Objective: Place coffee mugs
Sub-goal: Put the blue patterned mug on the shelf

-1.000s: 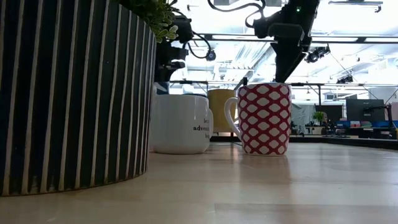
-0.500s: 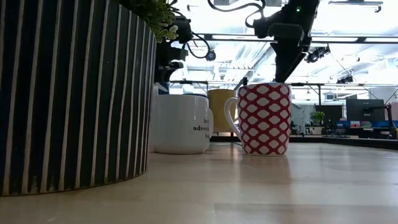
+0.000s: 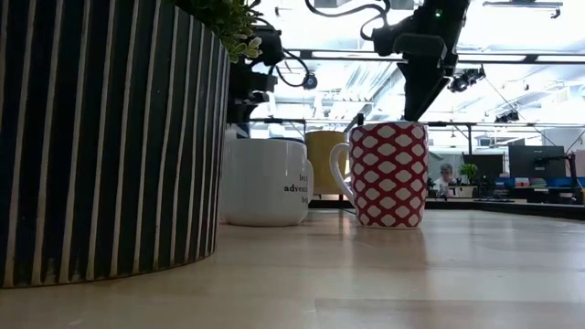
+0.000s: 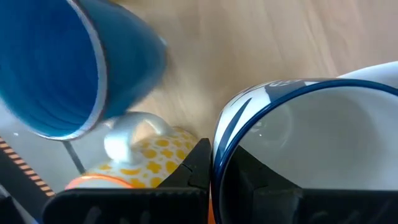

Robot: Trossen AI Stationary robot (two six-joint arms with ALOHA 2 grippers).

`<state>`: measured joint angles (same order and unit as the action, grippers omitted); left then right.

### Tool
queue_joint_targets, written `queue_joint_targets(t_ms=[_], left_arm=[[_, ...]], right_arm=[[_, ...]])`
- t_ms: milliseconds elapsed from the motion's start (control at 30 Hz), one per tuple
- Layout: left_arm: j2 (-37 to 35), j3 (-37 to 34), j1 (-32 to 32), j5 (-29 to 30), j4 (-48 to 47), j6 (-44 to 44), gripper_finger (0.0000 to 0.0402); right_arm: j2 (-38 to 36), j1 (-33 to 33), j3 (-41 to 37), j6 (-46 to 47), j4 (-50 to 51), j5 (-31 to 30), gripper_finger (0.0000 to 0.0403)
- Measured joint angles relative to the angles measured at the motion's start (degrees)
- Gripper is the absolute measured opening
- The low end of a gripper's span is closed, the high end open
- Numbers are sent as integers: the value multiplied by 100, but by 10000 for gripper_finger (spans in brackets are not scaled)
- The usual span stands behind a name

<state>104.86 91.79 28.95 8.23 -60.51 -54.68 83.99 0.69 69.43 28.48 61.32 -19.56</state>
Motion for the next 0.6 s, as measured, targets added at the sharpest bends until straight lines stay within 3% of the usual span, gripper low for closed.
queue_joint_targets(t_ms=[600], left_arm=[[111, 7, -9, 82, -101, 150, 13]], right_arm=[[0, 0, 2, -1, 4, 0, 177]])
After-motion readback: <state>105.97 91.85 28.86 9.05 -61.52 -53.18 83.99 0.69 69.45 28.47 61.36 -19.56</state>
